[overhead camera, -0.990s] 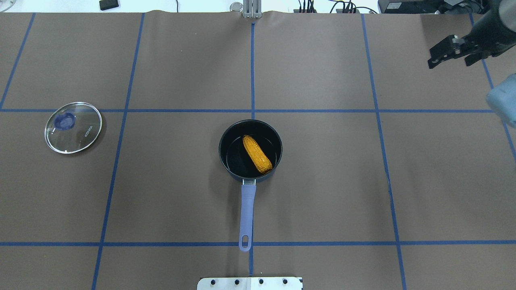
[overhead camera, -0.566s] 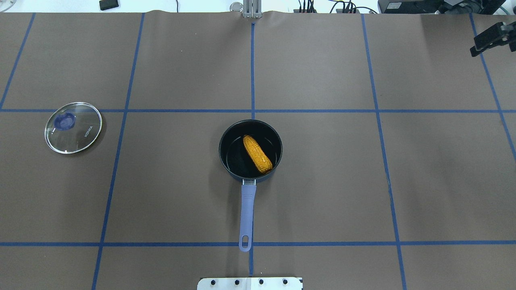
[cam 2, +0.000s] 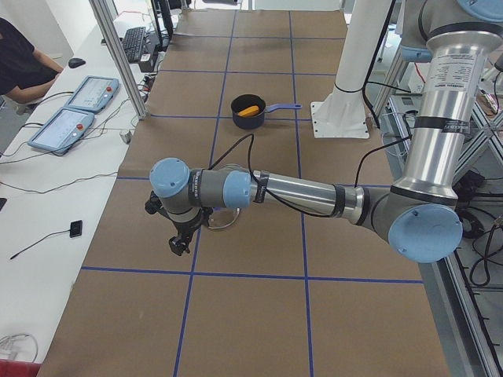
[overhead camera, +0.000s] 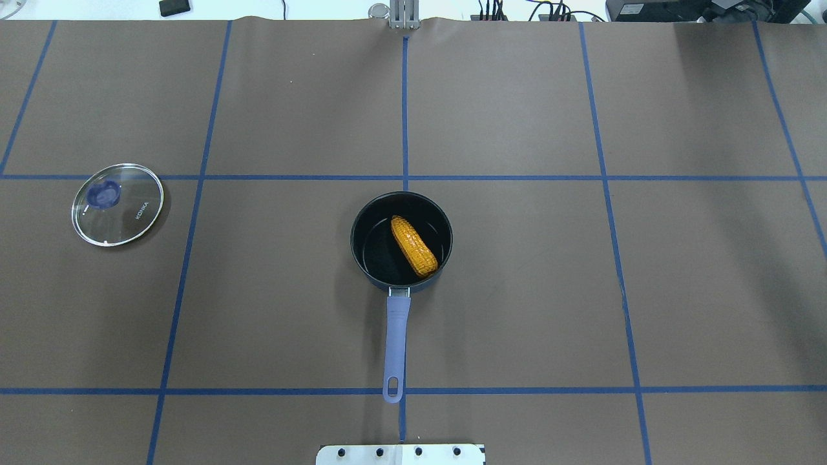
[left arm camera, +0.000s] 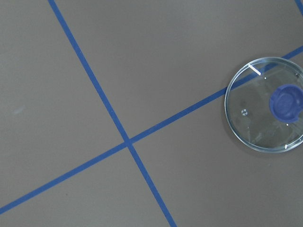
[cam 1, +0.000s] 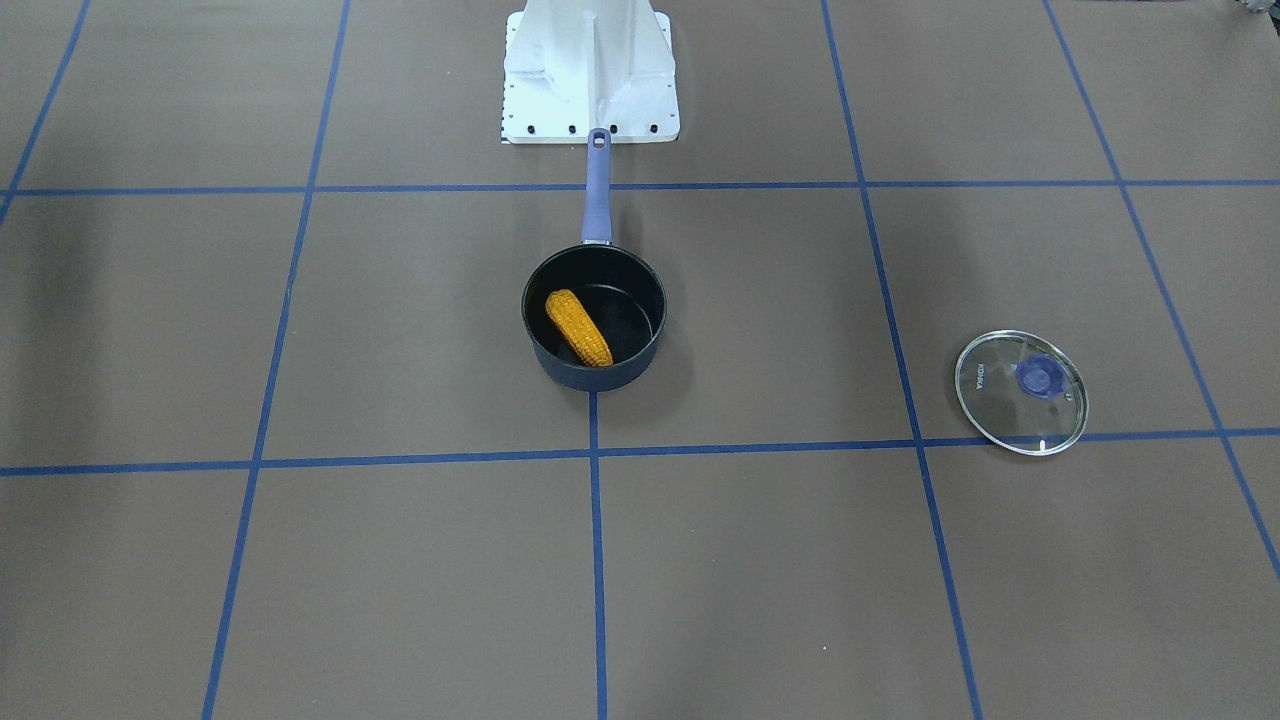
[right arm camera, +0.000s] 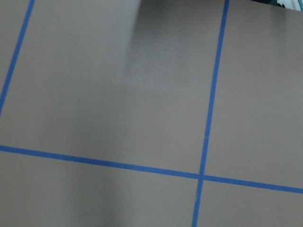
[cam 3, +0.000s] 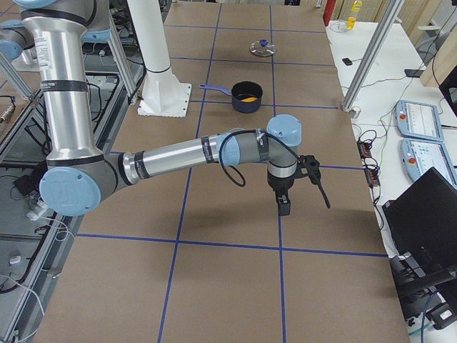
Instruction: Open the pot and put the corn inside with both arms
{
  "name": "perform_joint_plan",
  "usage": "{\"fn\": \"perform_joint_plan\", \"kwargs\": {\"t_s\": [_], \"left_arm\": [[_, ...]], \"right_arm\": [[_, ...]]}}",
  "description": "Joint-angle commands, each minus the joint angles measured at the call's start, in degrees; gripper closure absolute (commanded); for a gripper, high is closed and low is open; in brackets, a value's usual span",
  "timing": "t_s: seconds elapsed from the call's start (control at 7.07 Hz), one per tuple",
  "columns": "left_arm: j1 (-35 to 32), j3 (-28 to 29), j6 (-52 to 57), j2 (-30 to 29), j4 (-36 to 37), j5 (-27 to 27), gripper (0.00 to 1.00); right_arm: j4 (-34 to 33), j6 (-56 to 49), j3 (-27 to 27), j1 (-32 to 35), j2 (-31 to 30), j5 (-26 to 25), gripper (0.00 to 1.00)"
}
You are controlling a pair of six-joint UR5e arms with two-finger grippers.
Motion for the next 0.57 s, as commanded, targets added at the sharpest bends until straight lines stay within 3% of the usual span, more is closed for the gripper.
{"fn": "perform_joint_plan", "kwargs": {"t_s": [0.0, 0.42], "left_arm": [[0.01, 0.09, -0.74, 0.97, 0.18, 0.12, 0.0], [0.01, 0.09, -0.66, 2.02, 1.94, 0.04, 0.0]], "right_arm": [[0.68, -0.67, 0.72, 0.92, -7.46, 3.42, 0.0], [0.69, -0.5, 1.08, 1.01, -7.57, 4.05, 0.0]]}}
